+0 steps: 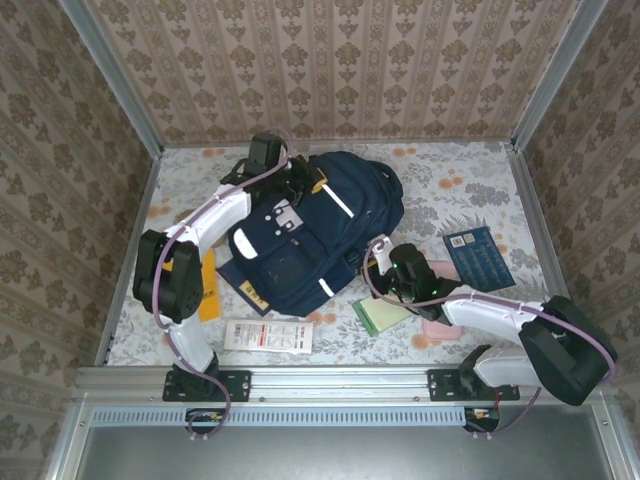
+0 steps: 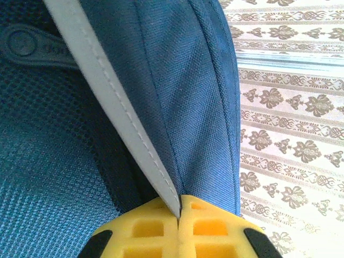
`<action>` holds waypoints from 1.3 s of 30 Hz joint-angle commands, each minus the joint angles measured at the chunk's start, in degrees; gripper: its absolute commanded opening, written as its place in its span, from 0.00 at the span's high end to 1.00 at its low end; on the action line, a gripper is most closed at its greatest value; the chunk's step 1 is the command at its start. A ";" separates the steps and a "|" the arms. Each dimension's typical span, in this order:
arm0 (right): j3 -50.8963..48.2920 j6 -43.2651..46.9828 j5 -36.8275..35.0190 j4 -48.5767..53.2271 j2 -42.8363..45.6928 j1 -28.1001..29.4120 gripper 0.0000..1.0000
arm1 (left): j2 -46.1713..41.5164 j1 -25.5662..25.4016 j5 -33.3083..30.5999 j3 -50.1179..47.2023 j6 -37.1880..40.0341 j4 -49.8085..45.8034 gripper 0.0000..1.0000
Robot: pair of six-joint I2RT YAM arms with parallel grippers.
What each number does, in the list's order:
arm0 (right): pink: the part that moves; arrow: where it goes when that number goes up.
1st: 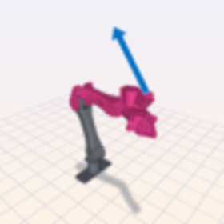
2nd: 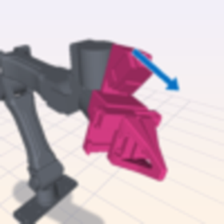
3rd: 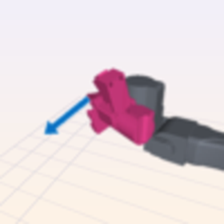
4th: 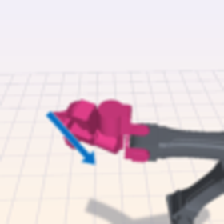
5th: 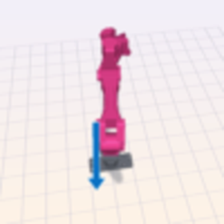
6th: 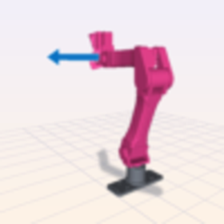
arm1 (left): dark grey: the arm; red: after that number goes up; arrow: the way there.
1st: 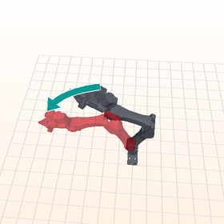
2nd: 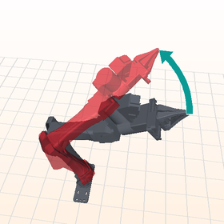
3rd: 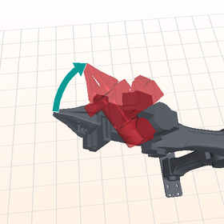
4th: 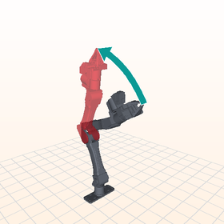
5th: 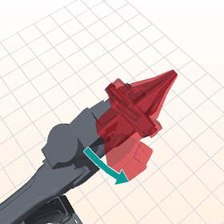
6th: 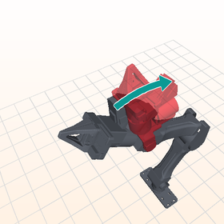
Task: Pack the student bag
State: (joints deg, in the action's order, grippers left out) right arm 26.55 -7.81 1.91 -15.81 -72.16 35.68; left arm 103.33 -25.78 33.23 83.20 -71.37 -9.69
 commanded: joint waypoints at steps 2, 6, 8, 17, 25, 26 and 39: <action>3.06 0.37 -4.00 4.93 3.69 -4.68 0.89 | -1.82 0.03 3.24 3.21 3.45 -2.91 1.00; 4.39 -3.56 3.82 6.03 4.48 -8.26 1.00 | -0.53 -2.06 3.22 6.64 6.81 -6.05 1.00; 4.53 -6.80 8.64 4.80 3.62 -8.69 1.00 | 1.71 -2.77 3.24 11.01 10.22 -10.66 0.84; 2.18 -23.72 7.78 -2.87 -2.56 -4.59 1.00 | -4.07 -2.06 -10.56 10.25 22.56 -32.64 0.33; 4.71 -28.35 1.96 -4.92 -9.18 2.32 1.00 | -21.33 5.45 -18.73 -13.65 18.68 -42.20 0.31; 4.50 -28.97 1.72 -6.03 -9.69 2.54 1.00 | -23.99 6.30 -18.60 -17.12 18.33 -41.56 0.31; 2.09 -33.85 6.69 -15.67 -12.08 2.57 1.00 | -36.16 15.07 -12.87 -42.71 13.86 -20.49 0.20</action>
State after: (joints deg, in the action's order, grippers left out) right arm 29.19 -39.42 6.70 -24.18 -83.53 38.15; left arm 66.67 -10.41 17.52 42.59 -55.35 -40.56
